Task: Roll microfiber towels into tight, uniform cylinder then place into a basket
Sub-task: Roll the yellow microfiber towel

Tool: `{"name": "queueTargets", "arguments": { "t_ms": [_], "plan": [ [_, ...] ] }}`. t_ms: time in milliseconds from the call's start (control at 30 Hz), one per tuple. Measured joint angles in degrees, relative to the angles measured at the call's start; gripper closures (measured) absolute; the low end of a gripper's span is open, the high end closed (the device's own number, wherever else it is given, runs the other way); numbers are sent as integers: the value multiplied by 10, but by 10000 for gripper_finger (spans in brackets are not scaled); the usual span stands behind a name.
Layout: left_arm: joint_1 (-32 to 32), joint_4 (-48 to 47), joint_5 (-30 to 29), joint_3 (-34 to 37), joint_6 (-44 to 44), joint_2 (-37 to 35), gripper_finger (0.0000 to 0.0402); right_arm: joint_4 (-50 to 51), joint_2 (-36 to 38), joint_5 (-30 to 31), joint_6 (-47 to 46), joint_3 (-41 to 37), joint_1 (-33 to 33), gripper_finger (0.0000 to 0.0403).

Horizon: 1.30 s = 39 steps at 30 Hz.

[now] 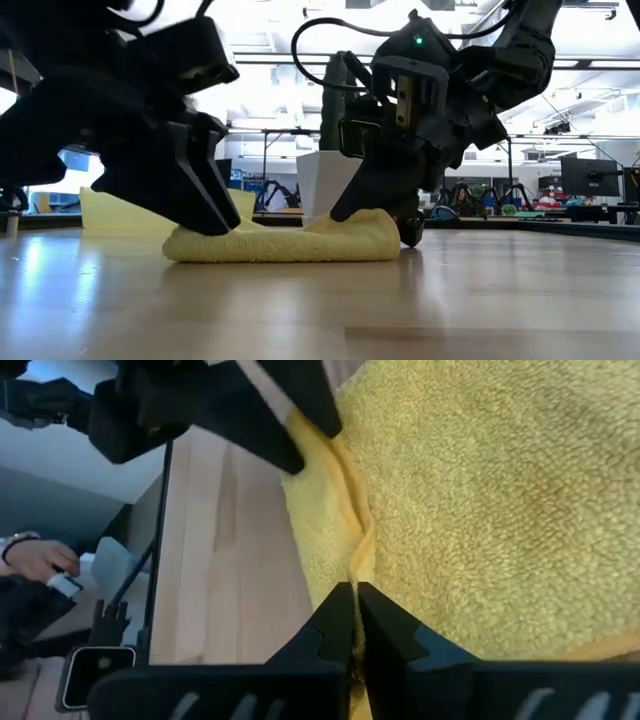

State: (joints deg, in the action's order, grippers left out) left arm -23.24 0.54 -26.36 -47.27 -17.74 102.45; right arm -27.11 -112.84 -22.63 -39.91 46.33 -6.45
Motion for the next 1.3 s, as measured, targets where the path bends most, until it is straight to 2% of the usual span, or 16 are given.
{"name": "queueTargets", "arguments": {
  "t_ms": [167, 433, 600, 733, 867, 1033, 1300],
  "plan": [
    [10, -15, 7, 0, -1, 0, 273, 8, 2, -3, 40, -1, -1, 390],
    [12, -31, 26, 0, -10, 0, 273, 69, 64, -10, 158, -9, 4, 291],
    [12, -40, 24, 0, -12, 0, 273, 112, 132, -8, 285, -5, -2, 261],
    [12, -40, 18, 0, -12, 0, 273, 100, 144, 37, 439, -4, -53, 259],
    [12, -42, 18, 0, -18, 0, 273, 94, 121, 146, 546, -4, -103, 262],
    [12, -40, 18, 0, -18, 0, 273, 37, 78, 230, 552, -3, -128, 259],
    [12, -39, 31, 0, -33, 0, 273, 28, 34, 244, 514, -3, -123, 219]
  ]
}}
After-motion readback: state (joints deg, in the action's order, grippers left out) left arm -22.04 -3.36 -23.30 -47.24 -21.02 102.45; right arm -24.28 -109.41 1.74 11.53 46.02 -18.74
